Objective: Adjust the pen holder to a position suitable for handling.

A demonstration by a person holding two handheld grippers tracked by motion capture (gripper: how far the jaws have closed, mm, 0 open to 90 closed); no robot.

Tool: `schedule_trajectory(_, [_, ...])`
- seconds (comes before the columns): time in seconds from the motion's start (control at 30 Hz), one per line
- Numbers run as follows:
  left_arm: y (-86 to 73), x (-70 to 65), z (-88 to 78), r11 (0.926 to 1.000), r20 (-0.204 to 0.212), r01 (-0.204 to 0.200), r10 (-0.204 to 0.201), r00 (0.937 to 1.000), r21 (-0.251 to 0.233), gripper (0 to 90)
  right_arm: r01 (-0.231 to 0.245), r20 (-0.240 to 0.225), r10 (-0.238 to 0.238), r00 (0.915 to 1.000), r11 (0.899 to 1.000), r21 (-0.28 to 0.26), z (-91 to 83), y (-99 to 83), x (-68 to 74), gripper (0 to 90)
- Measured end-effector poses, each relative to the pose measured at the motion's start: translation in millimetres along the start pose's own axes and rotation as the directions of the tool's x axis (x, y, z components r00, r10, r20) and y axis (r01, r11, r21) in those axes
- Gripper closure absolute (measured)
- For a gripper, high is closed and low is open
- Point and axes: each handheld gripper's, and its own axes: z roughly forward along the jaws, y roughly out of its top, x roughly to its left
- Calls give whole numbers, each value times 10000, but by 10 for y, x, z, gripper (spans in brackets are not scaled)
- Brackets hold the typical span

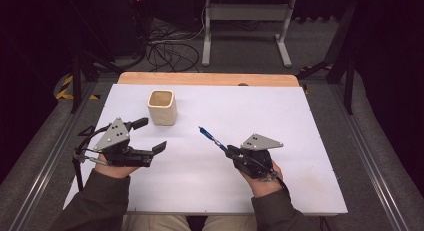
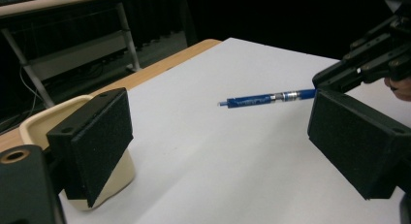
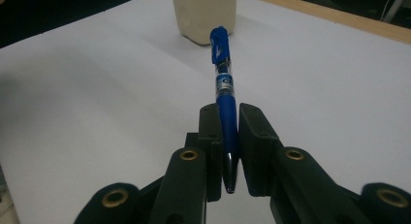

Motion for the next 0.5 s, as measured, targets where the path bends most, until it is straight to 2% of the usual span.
schedule_trajectory(0.23, [-23,-38,71,9998,69,-139,138,9999,155,101,335,-249,-338,9991,9994,-123,-22,159,33,809])
schedule_trajectory(0.3, [-35,-59,106,9992,52,-288,287,9996,266,105,399,-357,-402,9986,9992,-98,-27,195,42,809])
schedule_trajectory(0.5, [-60,-83,161,9968,0,-606,607,9982,514,142,371,-675,-375,9970,9993,-62,-59,281,31,809])
